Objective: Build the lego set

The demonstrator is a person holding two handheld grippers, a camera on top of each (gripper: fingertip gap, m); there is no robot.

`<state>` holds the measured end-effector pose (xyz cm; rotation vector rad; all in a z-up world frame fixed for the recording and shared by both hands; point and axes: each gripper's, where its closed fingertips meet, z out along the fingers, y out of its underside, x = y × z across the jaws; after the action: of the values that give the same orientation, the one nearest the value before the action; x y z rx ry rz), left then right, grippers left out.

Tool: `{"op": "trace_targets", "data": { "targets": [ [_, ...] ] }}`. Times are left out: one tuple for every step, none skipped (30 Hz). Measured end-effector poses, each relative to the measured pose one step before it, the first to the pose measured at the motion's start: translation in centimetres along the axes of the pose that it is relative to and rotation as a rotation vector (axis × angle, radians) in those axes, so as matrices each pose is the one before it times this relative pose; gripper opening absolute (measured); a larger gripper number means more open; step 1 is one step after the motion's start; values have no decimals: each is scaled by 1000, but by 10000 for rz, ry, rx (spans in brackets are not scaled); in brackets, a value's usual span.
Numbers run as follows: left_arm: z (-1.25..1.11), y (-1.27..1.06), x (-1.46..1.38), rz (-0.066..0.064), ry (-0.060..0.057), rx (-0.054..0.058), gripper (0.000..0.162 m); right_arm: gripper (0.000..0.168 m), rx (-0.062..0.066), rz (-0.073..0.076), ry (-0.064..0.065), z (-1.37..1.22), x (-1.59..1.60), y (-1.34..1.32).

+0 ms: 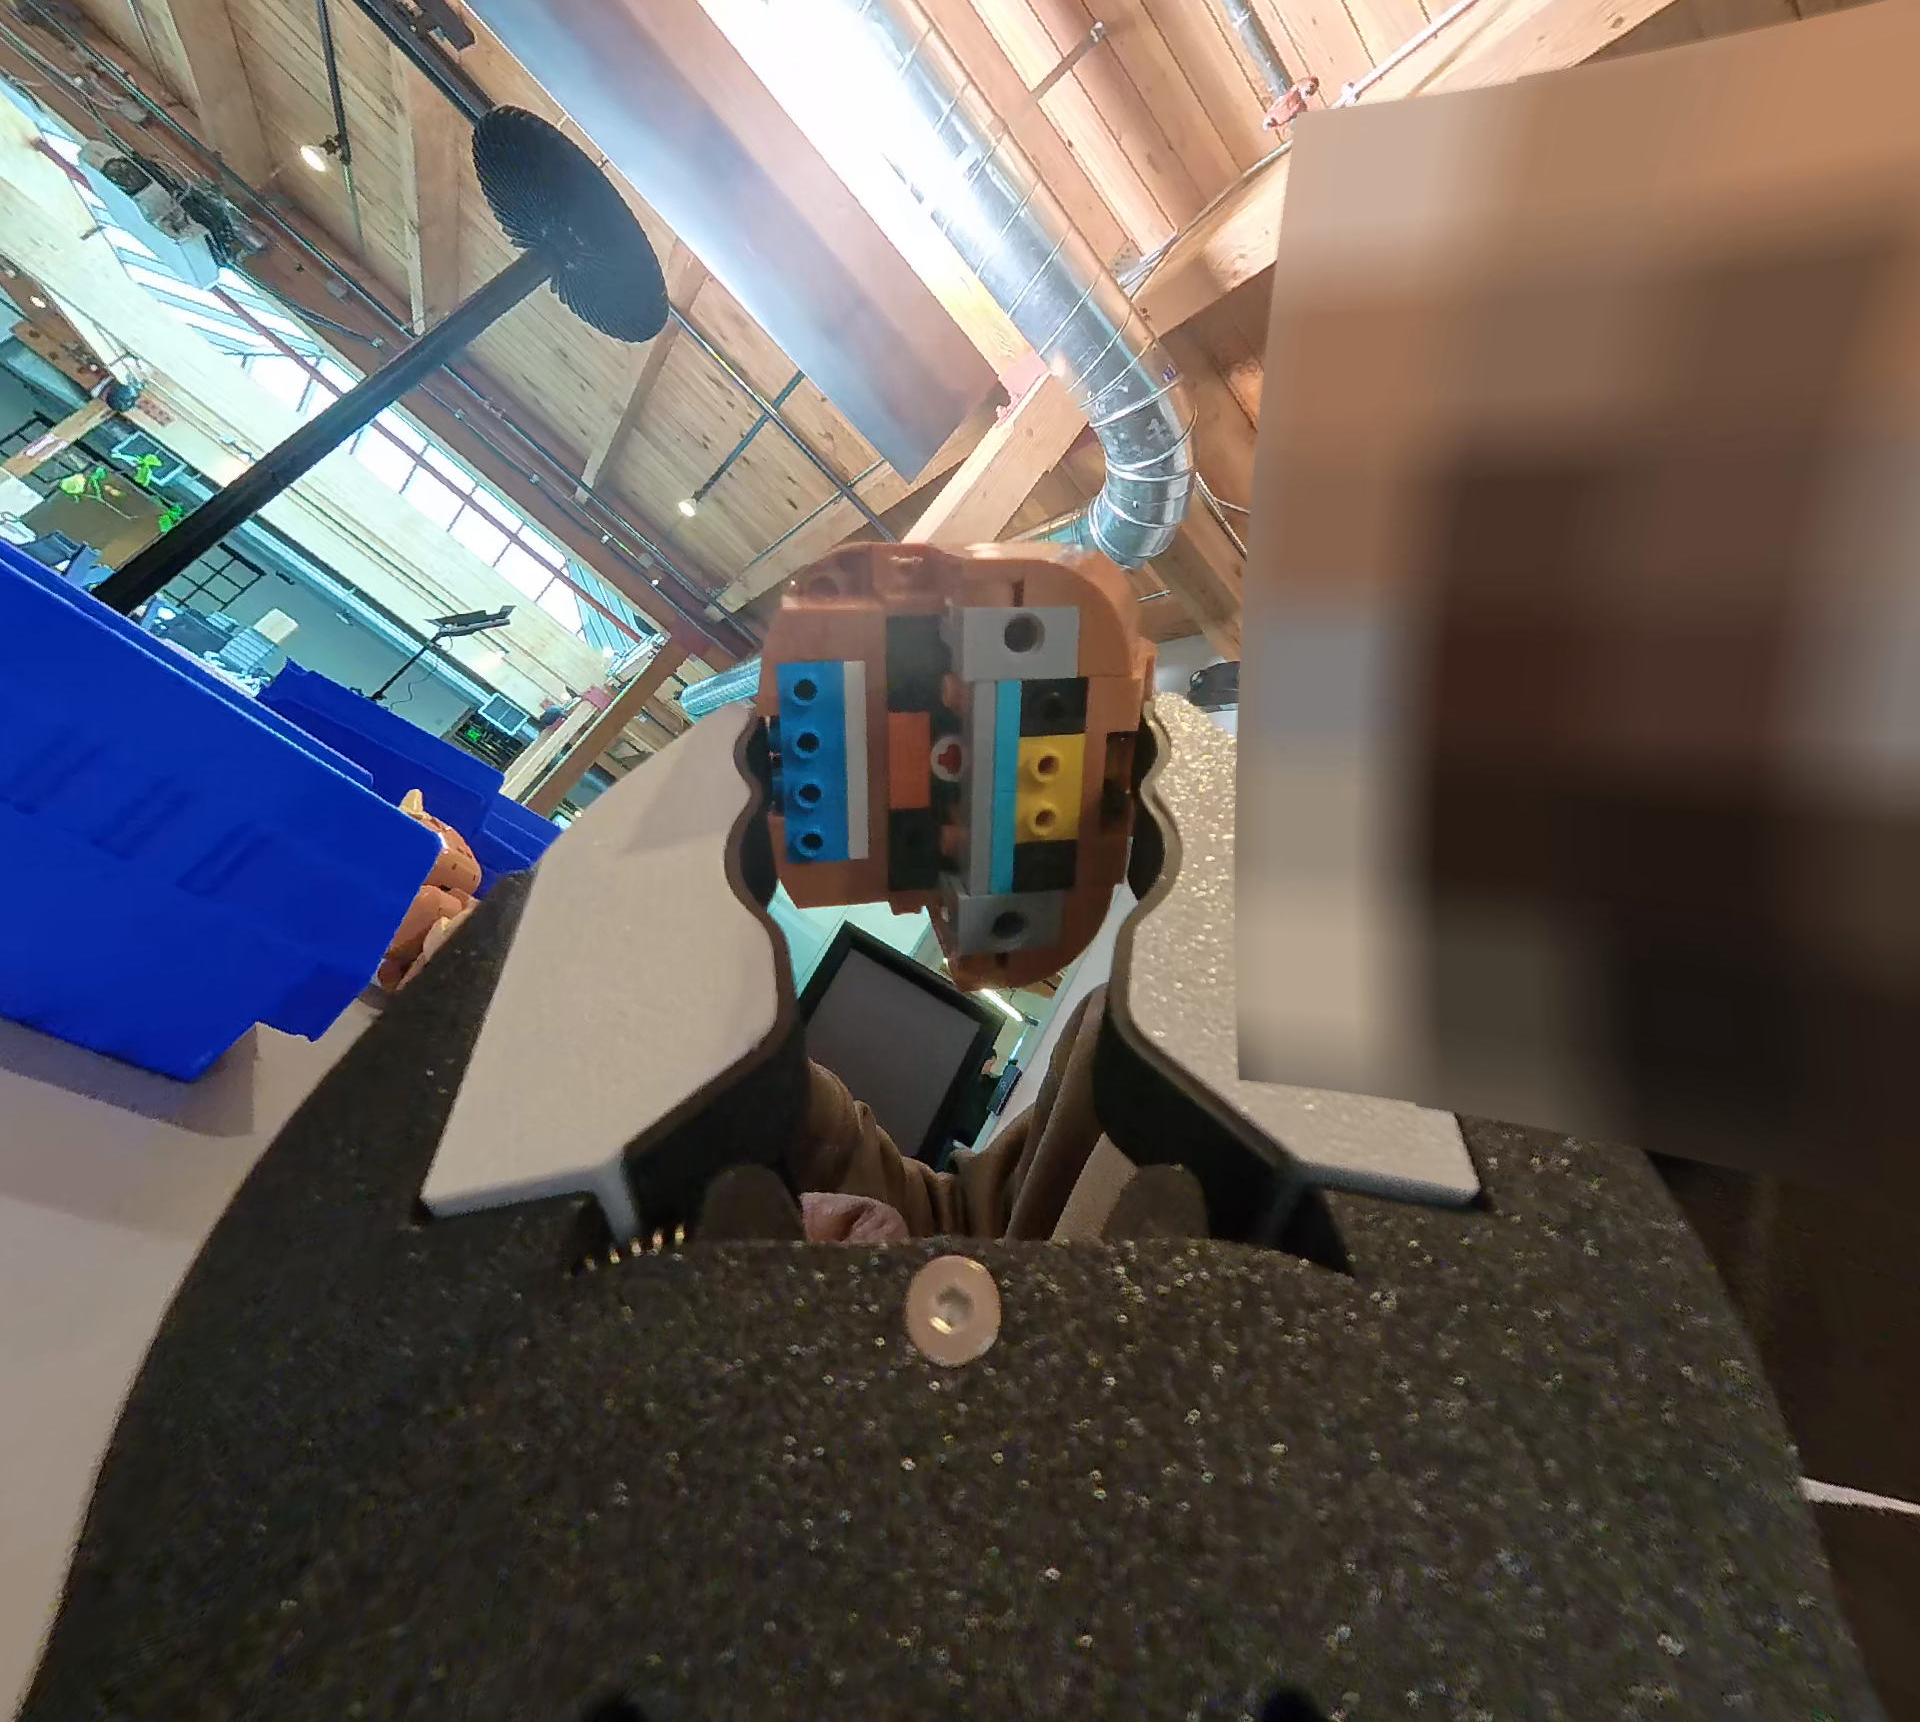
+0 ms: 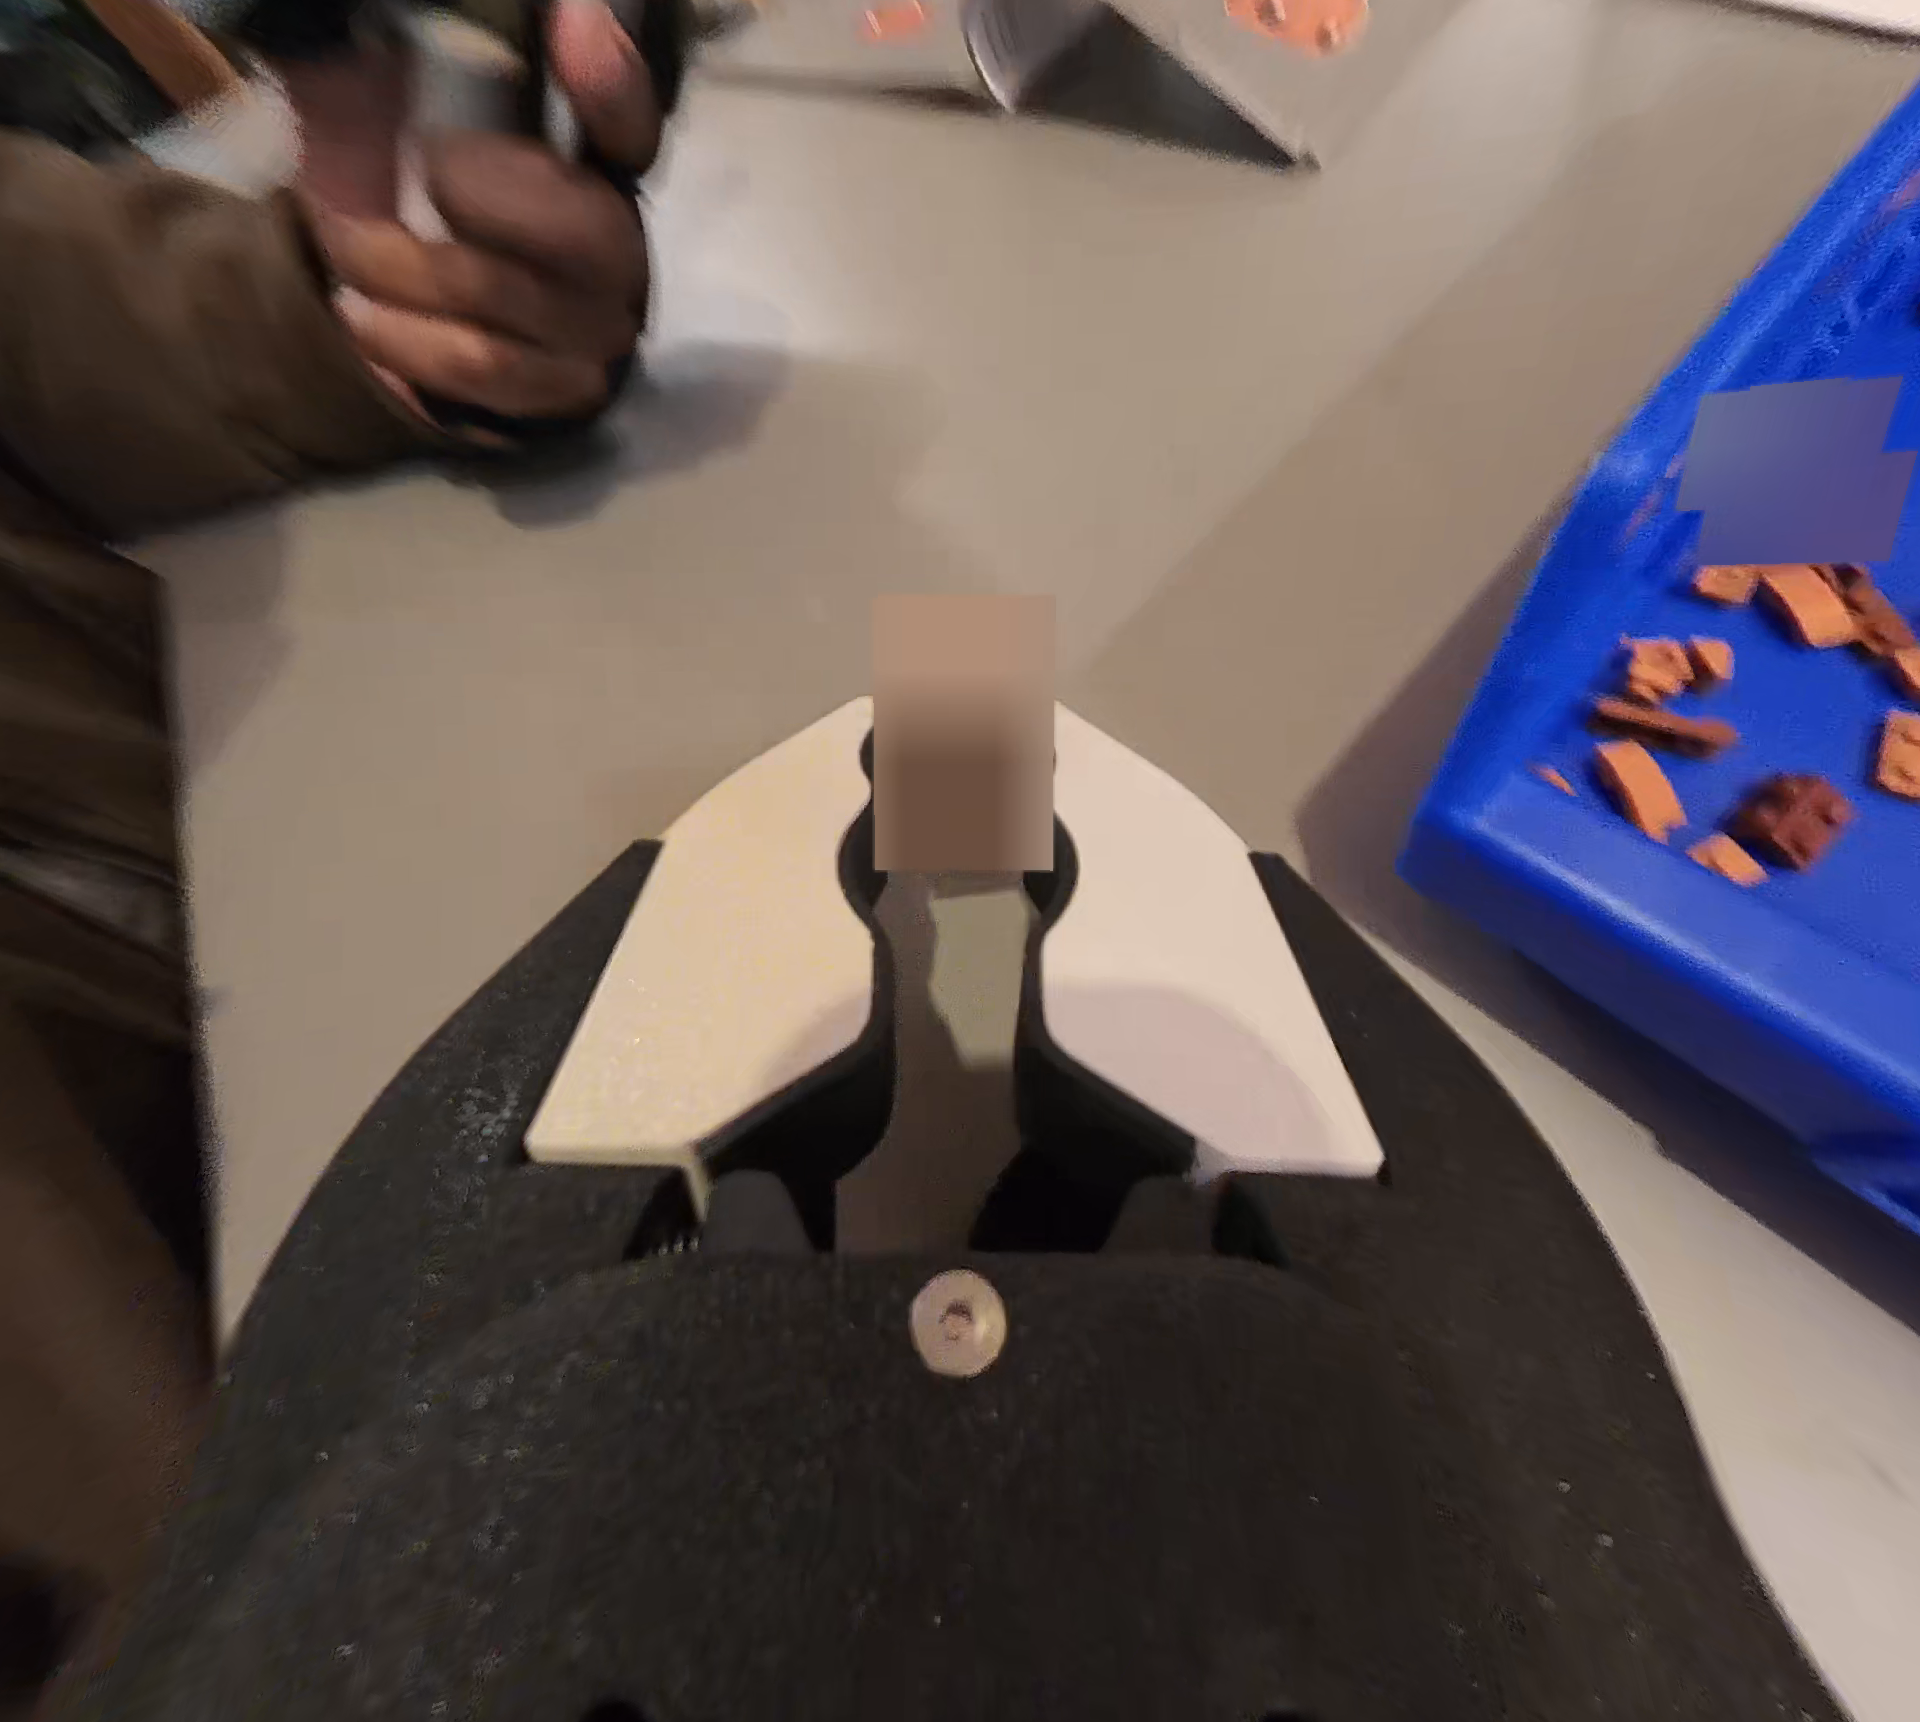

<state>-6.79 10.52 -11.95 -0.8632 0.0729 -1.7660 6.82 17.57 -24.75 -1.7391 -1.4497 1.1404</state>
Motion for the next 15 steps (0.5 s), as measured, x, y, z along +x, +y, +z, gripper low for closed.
{"op": "trace_targets", "data": {
  "targets": [
    [40,76,40,34,14,-46,67,21,614,311,-469,-87,-651,-1049],
    [45,79,37,61,5,-50,67,21,610,360,-421,-21,-555,-1022],
    [33,82,63,79,10,-54,67,21,567,384,-440,68,-579,-944],
    [41,96,76,101,13,-61,67,21,524,402,-448,131,-594,-851],
    [50,109,75,124,5,-68,67,21,485,408,-406,209,-541,-773],
    [50,104,86,154,-1,-59,67,21,464,395,-380,266,-526,-715],
    [54,107,105,170,9,-53,67,21,449,392,-396,312,-565,-656],
    [56,100,123,167,21,-51,67,21,426,426,-432,337,-597,-592],
    [64,86,121,157,20,-46,67,21,421,453,-438,361,-593,-553],
    [46,73,123,168,14,-29,67,21,404,425,-437,362,-569,-484],
    [62,64,107,183,-1,-21,67,21,380,395,-436,348,-560,-425],
    [42,66,118,201,-5,-26,67,21,363,365,-480,333,-600,-382],
    [47,65,116,211,-7,-38,66,21,340,349,-505,325,-601,-315],
    [57,61,80,248,-42,-39,66,21,339,327,-474,294,-532,-299],
    [46,73,86,281,-48,-42,67,21,365,280,-453,273,-470,-312]
  ]
}}
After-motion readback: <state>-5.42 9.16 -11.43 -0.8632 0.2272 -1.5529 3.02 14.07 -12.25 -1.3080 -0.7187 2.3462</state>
